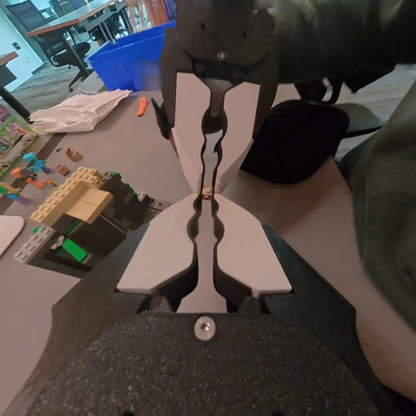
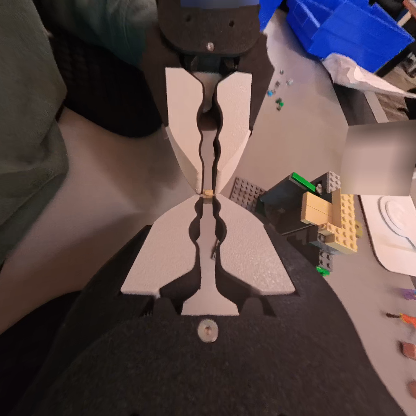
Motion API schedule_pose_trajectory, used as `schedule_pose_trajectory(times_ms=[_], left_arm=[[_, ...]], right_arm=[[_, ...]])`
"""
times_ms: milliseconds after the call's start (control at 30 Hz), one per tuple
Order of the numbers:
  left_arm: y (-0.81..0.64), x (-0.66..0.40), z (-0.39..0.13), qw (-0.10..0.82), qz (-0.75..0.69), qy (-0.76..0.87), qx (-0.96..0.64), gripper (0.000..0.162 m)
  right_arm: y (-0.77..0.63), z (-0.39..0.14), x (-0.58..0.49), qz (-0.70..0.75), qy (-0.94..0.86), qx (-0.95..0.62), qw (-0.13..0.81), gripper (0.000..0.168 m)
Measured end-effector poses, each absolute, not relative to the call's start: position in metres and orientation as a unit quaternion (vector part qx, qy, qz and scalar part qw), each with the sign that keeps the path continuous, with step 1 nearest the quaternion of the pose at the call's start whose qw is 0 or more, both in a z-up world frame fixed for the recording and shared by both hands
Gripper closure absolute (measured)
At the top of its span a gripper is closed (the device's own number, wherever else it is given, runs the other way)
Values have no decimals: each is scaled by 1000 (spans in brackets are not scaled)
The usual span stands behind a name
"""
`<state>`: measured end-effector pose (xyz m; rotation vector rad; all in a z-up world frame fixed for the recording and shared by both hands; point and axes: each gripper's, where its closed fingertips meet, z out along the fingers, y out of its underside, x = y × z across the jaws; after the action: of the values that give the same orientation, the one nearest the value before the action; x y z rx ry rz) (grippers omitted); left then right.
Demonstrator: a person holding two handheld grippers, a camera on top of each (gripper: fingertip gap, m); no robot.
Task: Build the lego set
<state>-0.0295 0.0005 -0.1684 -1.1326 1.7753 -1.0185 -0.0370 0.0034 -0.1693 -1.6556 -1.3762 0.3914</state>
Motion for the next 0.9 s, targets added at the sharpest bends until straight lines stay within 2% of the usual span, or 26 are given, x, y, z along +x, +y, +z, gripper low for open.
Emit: schedule_pose_trajectory(times_ms=[33,233,567,900], left_arm=[[-1,-30,-166,381,-422,690,-448,153],[-17,-40,-138,266,-598,617,-437,148],[-44,-57,-115,156,-714,574,-370,148],[-33,-58,-108,149,-737,539,-380,150]], right_arm=[[1,-165,-38,181,-556,-661,471,160],[-18,-138,-43,251,-559,-597,518,160],[-39,-118,-68,212,-638,-515,532,161],[-24,-114,-68,115,-667,-504,536,161]])
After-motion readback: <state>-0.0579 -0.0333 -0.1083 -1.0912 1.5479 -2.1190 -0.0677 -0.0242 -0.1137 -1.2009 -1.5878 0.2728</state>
